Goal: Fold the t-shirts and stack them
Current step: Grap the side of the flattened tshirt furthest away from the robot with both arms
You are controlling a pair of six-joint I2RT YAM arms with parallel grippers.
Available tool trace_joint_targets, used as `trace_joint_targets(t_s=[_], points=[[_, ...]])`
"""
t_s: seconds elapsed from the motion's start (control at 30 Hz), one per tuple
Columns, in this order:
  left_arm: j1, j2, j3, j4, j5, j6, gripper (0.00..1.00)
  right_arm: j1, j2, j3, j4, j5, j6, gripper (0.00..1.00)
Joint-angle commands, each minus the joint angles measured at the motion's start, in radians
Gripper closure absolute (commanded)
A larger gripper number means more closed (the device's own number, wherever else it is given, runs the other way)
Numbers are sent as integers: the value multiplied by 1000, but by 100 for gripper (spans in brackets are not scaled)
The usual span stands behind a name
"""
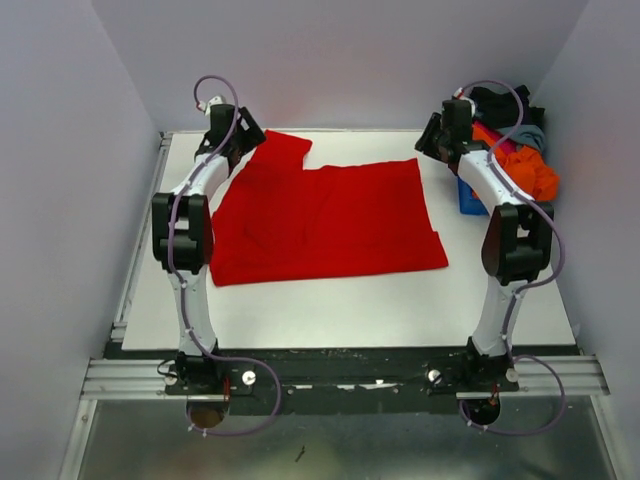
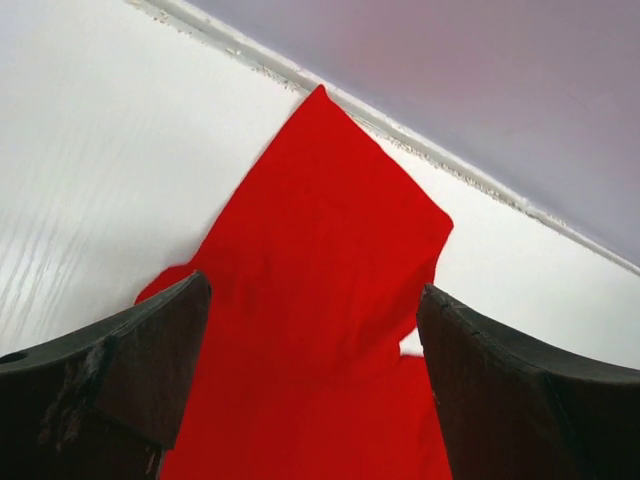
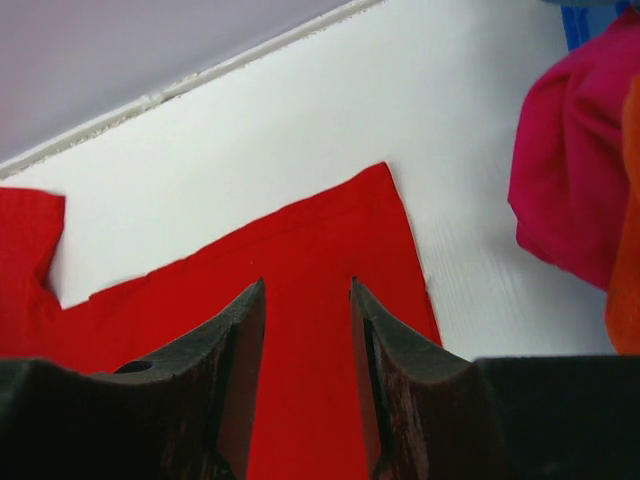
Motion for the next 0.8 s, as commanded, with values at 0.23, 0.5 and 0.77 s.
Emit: trace_joint_targets(t_s=[0.23,0.5,0.77], points=[[-8,355,480,-225,53,-6,7,3,294,391,-218,66,-63,49],[21,536,709,-325,65,-77,16,-11,483,638,-330,69,-40,47],[52,582,706,-303,157,-150,20,-23,543,706,-355,97,4,42]])
